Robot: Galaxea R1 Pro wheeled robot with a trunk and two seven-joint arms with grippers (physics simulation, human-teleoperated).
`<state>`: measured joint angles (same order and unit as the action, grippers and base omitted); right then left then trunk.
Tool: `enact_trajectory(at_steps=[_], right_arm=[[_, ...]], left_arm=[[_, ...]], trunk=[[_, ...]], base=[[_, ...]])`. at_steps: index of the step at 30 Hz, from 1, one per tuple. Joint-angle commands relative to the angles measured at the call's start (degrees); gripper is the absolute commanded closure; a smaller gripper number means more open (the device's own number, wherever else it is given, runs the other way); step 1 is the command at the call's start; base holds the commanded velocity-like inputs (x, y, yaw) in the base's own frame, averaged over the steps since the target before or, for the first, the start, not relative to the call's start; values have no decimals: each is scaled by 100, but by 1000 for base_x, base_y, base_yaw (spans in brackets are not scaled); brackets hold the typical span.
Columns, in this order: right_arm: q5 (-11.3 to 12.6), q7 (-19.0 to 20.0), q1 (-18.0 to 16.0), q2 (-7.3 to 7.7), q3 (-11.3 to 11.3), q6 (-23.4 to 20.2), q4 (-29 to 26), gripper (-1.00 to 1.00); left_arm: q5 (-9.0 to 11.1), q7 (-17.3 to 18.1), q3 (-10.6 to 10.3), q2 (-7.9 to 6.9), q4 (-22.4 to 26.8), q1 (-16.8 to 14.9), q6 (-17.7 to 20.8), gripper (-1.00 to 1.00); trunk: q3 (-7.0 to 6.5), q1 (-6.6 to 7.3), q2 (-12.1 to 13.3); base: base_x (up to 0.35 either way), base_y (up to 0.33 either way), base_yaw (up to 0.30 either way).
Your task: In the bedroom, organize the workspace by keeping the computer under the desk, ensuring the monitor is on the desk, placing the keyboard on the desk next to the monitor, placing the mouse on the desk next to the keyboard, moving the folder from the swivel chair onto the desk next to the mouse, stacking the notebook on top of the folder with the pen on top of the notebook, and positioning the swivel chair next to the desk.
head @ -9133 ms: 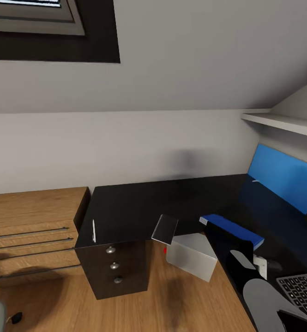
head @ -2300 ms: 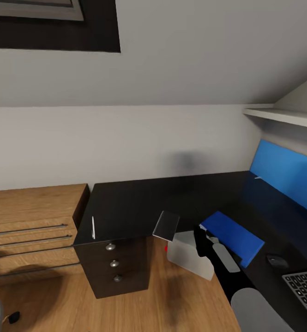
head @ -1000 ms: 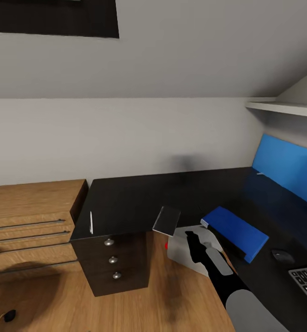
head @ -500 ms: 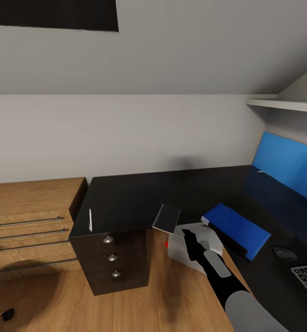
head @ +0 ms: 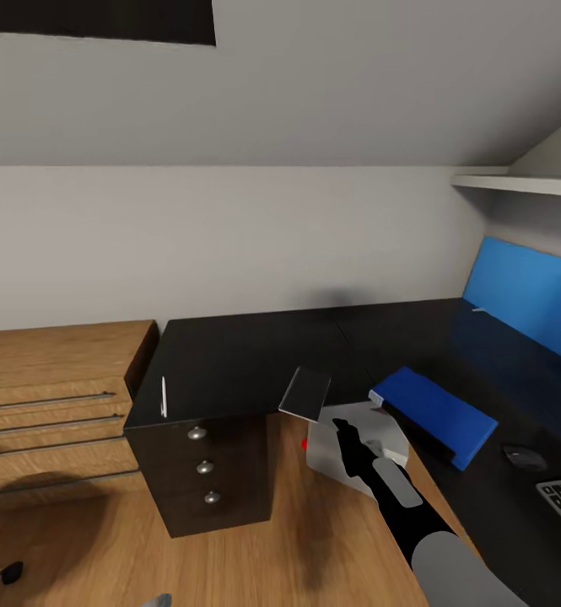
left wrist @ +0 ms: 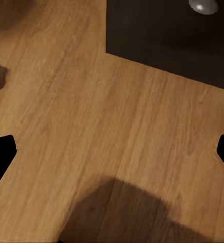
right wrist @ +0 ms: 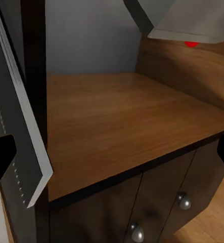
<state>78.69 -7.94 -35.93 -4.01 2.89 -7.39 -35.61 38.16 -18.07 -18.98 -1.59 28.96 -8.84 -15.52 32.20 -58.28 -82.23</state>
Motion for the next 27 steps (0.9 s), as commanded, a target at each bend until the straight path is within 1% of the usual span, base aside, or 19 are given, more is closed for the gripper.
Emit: enact_trajectory(at_steps=[1, 3, 5, 7, 8, 9, 11, 12, 14, 15, 17, 19, 20, 21, 23, 24, 27], right_arm=[[33, -38, -2, 3, 10, -6, -10, -100], [33, -37, -2, 4, 10, -5, -9, -100], [30, -36, -2, 1, 10, -6, -8, -100], [28, -38, -2, -2, 16, -7, -7, -100], [27, -39, -2, -2, 16, -8, -7, -100], [26, -38, -2, -2, 17, -8, -7, -100], [25, -37, -2, -3, 18, -8, -7, -100], [25, -39, -2, -3, 18, -6, -7, -100], [25, -39, -2, -3, 18, -7, -7, -100], [24, -39, -2, -6, 22, -5, -7, -100], [24, -38, 1, -8, 35, -3, -5, -100], [24, -34, 5, -10, 147, -1, 4, -100], [24, -34, 5, -11, 189, 0, 5, -100], [27, -28, 6, -11, 279, 0, 7, -100], [29, -11, 6, -11, 356, 2, 8, -100], [31, 22, 6, -11, 412, 5, 9, -100], [32, 135, 7, -12, 478, 8, 14, -100]], left_arm=[[44, -47, -47, -12, 178, -4, -127, -100], [43, -50, -46, -24, 344, 3, -201, -100], [43, -53, -45, -70, 610, 52, -264, -100], [48, -56, -45, -271, 1364, 322, -283, -100], [50, -58, -45, -332, 1581, 418, -261, -100], [62, -60, -45, -477, 2076, 645, -141, -100], [82, -65, -44, -644, 2613, 891, 100, -100], [98, -72, -41, -813, 3136, 1123, 448, -100], [118, -77, -39, -970, 3604, 1321, 828, -100], [280, -87, -32, -1238, 4375, 1666, 1419, -100], [382, -89, -30, -1294, 4519, 1735, 1524, -100], [545, -91, -25, -1354, 4671, 1809, 1634, -100], [570, -91, -22, -1363, 4692, 1819, 1649, -100], [604, -91, -17, -1378, 4723, 1834, 1671, -100], [629, -91, -13, -1386, 4739, 1843, 1688, -100], [645, -92, -9, -1390, 4747, 1849, 1699, -100], [657, -86, -12, -1380, 4688, 1856, 1707, -100]], trunk=[[24, -22, -45], [60, -66, -125], [96, -110, -205], [132, -154, -285], [150, -176, -325], [168, -198, -366], [204, -242, -446], [222, -264, -486], [258, -308, -566], [276, -330, -606], [312, -374, -686], [347, -418, -767], [365, -440, -807], [383, -462, -847], [419, -506, -927], [419, -506, -927], [419, -506, -927]], base=[[0, 0, 0], [0, 0, 0], [0, 0, 0], [0, 0, 0], [0, 0, 0], [0, 0, 0], [0, 0, 0], [0, 0, 0], [0, 0, 0], [0, 0, 0], [0, 0, 0], [0, 0, 0], [0, 0, 0], [0, 0, 0], [0, 0, 0], [0, 0, 0], [0, 0, 0]])
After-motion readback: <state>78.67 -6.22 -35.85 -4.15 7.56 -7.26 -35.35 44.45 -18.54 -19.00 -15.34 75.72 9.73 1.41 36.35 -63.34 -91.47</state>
